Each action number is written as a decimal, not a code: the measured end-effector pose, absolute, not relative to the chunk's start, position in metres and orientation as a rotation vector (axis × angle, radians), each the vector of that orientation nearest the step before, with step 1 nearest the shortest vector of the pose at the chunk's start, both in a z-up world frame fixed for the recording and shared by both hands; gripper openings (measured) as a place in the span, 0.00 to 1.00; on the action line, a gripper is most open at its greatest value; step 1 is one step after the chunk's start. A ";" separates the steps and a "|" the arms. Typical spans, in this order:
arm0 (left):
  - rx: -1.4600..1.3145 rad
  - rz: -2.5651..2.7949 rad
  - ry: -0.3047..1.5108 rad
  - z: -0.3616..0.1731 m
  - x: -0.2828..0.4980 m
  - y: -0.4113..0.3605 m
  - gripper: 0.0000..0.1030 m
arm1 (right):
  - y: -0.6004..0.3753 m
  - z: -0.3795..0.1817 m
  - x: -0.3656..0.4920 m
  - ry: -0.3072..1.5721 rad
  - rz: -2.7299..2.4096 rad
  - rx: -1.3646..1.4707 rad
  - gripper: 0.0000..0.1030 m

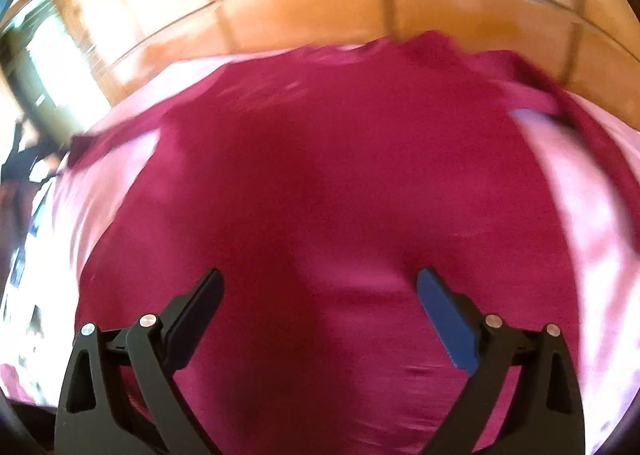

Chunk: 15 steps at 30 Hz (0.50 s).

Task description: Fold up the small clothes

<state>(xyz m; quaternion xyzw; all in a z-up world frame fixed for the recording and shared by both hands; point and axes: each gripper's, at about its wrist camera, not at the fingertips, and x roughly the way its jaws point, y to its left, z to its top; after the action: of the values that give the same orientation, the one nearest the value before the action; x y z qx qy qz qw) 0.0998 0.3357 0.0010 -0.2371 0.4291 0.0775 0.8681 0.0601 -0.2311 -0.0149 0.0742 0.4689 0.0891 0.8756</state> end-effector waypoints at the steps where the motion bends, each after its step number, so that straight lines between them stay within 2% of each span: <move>1: -0.504 0.064 0.915 -0.003 0.086 0.315 0.61 | -0.245 -0.013 0.058 0.976 0.148 0.165 0.93; 3: -0.503 -0.089 0.954 -0.012 0.062 0.277 0.61 | -0.279 -0.014 0.051 0.983 0.051 0.179 0.92; 5: -0.501 -0.198 0.997 -0.021 0.042 0.246 0.61 | -0.305 -0.017 0.041 1.000 -0.016 0.194 0.85; 6: -0.493 -0.248 1.025 -0.027 0.029 0.227 0.61 | -0.315 -0.020 0.036 1.012 -0.032 0.206 0.85; 8: -0.470 -0.304 1.080 -0.039 0.013 0.200 0.61 | -0.326 -0.028 0.025 1.056 -0.001 0.262 0.78; 10: -0.451 -0.320 1.109 -0.045 0.001 0.184 0.58 | -0.324 -0.031 0.013 1.069 0.060 0.292 0.76; 11: -0.431 -0.308 1.110 -0.047 -0.006 0.177 0.51 | -0.320 -0.031 0.009 1.070 0.080 0.287 0.72; 13: -0.444 -0.316 1.125 -0.050 -0.007 0.178 0.28 | -0.310 -0.032 0.000 1.077 0.129 0.295 0.65; 14: -0.457 -0.321 1.134 -0.053 -0.005 0.181 0.09 | -0.304 -0.032 -0.003 1.080 0.137 0.286 0.56; 15: -0.461 -0.316 1.137 -0.054 -0.008 0.177 0.06 | -0.300 -0.033 -0.005 1.083 0.144 0.264 0.49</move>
<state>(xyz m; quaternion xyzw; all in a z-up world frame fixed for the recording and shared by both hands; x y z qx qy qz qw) -0.0079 0.1774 -0.0540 -0.2153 0.5313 -0.1476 0.8060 -0.0049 -0.2997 -0.0334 0.1249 0.5134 0.0681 0.8463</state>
